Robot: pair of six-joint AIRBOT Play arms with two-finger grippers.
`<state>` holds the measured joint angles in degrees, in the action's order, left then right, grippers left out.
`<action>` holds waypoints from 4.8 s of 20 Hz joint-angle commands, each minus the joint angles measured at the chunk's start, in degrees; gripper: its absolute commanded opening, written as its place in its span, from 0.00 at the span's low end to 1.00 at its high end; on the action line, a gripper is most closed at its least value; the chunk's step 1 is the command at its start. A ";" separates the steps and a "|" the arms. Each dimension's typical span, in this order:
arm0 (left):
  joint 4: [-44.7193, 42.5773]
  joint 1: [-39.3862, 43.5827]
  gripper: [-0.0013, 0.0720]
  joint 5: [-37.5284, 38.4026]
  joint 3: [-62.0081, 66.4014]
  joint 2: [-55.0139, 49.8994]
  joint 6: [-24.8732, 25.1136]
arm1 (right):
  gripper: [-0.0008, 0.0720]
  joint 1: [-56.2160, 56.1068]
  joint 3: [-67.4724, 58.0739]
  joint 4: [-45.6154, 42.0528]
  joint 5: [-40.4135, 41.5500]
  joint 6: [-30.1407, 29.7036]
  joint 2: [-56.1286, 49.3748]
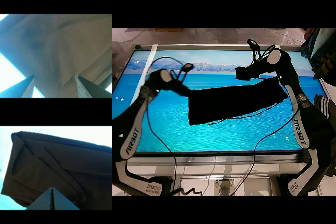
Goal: Fold the clothes and pants, and hang the long-sleeved shirts on hangers.
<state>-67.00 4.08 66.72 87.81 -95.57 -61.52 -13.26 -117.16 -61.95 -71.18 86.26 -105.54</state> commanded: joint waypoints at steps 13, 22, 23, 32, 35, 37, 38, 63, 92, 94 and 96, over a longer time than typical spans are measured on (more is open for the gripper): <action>18.21 -11.96 0.45 -5.75 -12.00 -8.07 -0.63 | 0.03 0.00 -0.02 -0.83 -1.51 0.02 0.04; 18.16 -7.08 0.18 -8.24 -11.98 -11.32 -0.66 | 0.03 0.00 -0.02 -0.83 -1.81 0.02 0.04; 18.23 -7.08 0.03 -8.22 -11.96 -11.19 -0.66 | 0.03 0.00 -0.02 -0.83 -1.95 0.02 0.04; -1.05 -7.96 0.03 17.38 6.10 0.28 -5.49 | 0.03 0.04 -0.02 -2.43 -3.17 -0.50 0.04; -3.30 -6.75 0.03 24.26 13.75 5.31 -8.44 | 0.03 -0.02 0.02 -2.36 -3.34 -0.46 0.04; -3.28 -5.77 0.03 24.39 15.06 9.22 -9.09 | 0.03 -0.07 1.20 -2.32 -3.02 -0.46 0.04; -3.32 -5.22 0.03 24.41 15.17 10.99 -9.09 | 0.03 -0.07 2.32 -2.32 -2.75 -0.46 0.02; -4.92 -3.41 0.03 22.75 15.23 14.64 -12.68 | 0.03 -26.03 12.31 9.49 29.09 7.21 -14.32; 14.67 31.12 0.97 -32.83 15.17 -14.29 -14.12 | 0.03 13.16 12.37 -28.00 3.72 17.46 9.55; 12.15 28.89 0.96 -31.12 15.17 -12.72 -14.14 | 0.03 14.12 12.37 -27.76 4.20 8.66 9.16; 9.42 26.08 0.63 -27.93 15.17 -11.61 -14.14 | 0.03 14.82 12.98 -24.28 3.72 -1.95 8.15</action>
<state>-54.19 32.58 35.97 102.94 -108.36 -75.66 0.05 -104.62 -89.25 -67.18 96.60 -96.66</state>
